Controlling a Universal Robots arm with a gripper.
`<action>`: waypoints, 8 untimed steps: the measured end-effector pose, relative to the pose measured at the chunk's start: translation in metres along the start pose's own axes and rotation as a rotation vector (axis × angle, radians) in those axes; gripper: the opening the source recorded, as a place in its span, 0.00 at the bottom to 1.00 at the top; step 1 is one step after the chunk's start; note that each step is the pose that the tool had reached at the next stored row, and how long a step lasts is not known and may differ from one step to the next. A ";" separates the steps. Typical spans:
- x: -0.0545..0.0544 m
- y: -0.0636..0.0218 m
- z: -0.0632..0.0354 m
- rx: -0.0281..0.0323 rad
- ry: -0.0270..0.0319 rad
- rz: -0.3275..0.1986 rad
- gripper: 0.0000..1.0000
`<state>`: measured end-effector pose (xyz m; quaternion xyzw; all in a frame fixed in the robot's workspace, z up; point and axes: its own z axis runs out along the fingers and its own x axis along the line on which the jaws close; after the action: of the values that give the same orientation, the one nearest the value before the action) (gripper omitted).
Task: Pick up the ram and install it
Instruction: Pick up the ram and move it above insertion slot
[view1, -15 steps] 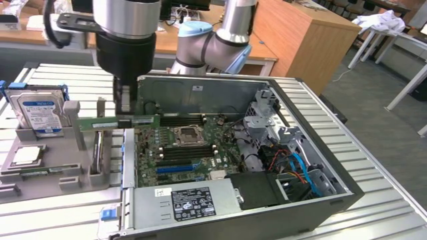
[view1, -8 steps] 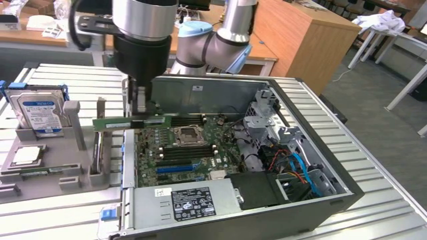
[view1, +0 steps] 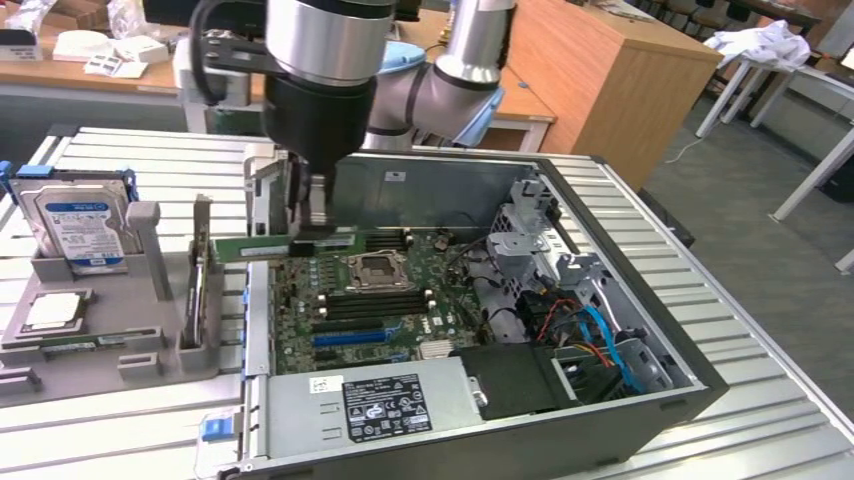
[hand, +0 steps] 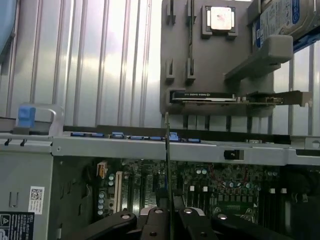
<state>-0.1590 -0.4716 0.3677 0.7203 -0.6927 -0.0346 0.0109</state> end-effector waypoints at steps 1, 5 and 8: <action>0.000 -0.0029 -0.0002 0.0000 0.0000 -0.001 0.14; 0.001 -0.0141 -0.0009 -0.0001 0.0001 -0.002 0.14; 0.002 -0.0231 -0.0015 -0.0001 0.0002 -0.003 0.14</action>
<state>-0.1358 -0.4731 0.3677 0.7215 -0.6915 -0.0345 0.0109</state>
